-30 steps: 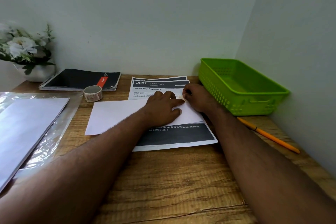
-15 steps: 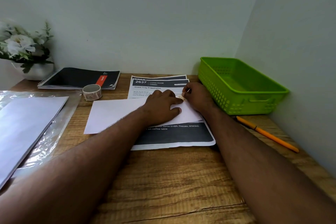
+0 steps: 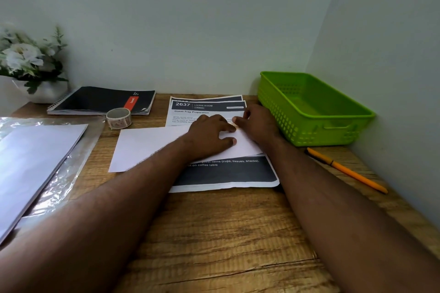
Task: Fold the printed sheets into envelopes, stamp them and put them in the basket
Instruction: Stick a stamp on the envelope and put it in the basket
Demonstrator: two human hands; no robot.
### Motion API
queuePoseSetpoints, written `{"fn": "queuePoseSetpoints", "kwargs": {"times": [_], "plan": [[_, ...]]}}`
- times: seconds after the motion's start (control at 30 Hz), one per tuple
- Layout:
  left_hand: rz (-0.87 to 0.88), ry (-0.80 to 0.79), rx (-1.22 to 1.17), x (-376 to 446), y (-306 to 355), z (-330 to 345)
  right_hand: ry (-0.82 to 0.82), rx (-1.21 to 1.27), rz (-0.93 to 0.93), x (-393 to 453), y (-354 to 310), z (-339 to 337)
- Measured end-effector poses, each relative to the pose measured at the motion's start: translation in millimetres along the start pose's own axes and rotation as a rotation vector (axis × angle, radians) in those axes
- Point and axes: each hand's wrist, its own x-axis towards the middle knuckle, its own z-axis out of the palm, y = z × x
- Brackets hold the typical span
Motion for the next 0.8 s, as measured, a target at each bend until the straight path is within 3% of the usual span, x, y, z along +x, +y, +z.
{"fn": "queuePoseSetpoints", "kwargs": {"times": [0.3,0.4,0.5,0.63,0.8], "plan": [[-0.006,0.031,-0.049,-3.7,1.1,-2.3,-0.035,-0.064,0.06,2.2,-5.6,0.1],[-0.019,0.047,-0.08,-4.8,0.4,-0.9,0.026,0.184,0.093,4.1,1.0,-1.5],[-0.01,0.056,-0.079,-4.3,1.3,-2.3,-0.094,0.465,0.097,-4.8,4.0,-13.9],[0.009,0.061,-0.086,-4.7,1.6,-4.4,-0.269,0.45,0.079,-8.7,5.2,-25.4],[-0.009,0.071,-0.112,-2.9,-1.1,-2.0,-0.25,0.458,0.115,-4.9,8.2,-23.4]]}}
